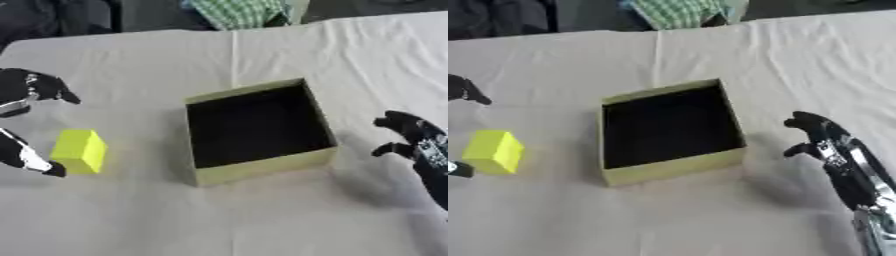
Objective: Pick up objects on the table and place them in the box.
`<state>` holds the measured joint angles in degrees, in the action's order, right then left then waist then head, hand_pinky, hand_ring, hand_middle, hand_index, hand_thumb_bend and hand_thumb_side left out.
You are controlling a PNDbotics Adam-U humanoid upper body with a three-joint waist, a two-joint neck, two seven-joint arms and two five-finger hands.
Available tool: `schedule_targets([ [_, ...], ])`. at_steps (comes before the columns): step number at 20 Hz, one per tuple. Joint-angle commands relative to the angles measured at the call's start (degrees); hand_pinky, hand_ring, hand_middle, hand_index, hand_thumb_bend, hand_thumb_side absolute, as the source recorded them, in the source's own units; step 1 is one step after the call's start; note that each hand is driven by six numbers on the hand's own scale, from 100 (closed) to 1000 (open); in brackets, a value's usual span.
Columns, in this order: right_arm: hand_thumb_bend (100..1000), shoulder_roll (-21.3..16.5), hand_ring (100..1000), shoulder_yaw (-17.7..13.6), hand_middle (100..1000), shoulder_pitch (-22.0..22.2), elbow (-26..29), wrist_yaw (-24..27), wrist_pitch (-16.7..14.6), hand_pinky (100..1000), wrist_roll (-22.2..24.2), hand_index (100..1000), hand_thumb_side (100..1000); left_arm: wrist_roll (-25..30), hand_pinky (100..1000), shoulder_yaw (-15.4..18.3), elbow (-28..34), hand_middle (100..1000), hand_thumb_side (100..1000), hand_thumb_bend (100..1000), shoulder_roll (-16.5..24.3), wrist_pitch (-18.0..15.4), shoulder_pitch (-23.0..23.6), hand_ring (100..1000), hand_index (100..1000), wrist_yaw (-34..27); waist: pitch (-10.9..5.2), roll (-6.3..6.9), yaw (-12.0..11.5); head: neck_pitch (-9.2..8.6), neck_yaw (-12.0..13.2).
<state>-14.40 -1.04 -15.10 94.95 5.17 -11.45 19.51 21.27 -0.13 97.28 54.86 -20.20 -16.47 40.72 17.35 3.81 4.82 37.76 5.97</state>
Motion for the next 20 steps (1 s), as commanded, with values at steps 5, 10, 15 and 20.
schedule_targets([
  [5,100,-0.87,924,-0.10,757,-0.39,0.65,-0.09,-0.01,573,0.08,873,775,-0.17,760,-0.42,-2.12,668,545,839,1.11,-0.72,-1.67,683,812,1.30,-0.96,-0.03,0.08,0.17,0.33],
  [10,100,-0.80,924,-0.12,757,-0.34,0.64,-0.12,0.03,573,0.05,873,778,-0.73,754,-0.92,-3.60,656,542,830,0.53,-0.86,-2.47,673,805,1.64,-0.92,-0.03,0.20,0.26,0.41],
  [15,100,-0.71,925,-0.09,757,-0.36,0.63,-0.12,0.07,573,0.10,873,778,-0.81,749,-1.82,-4.83,646,549,817,-0.07,-1.42,-3.43,664,798,1.97,-0.90,-0.01,0.32,0.28,0.49],
  [20,100,-0.67,925,-0.11,757,-0.39,0.64,-0.09,0.08,573,0.11,873,778,-0.50,747,-2.54,-5.82,639,555,811,-0.65,-2.17,-4.03,659,794,2.40,-0.89,0.01,0.48,0.27,0.53],
])
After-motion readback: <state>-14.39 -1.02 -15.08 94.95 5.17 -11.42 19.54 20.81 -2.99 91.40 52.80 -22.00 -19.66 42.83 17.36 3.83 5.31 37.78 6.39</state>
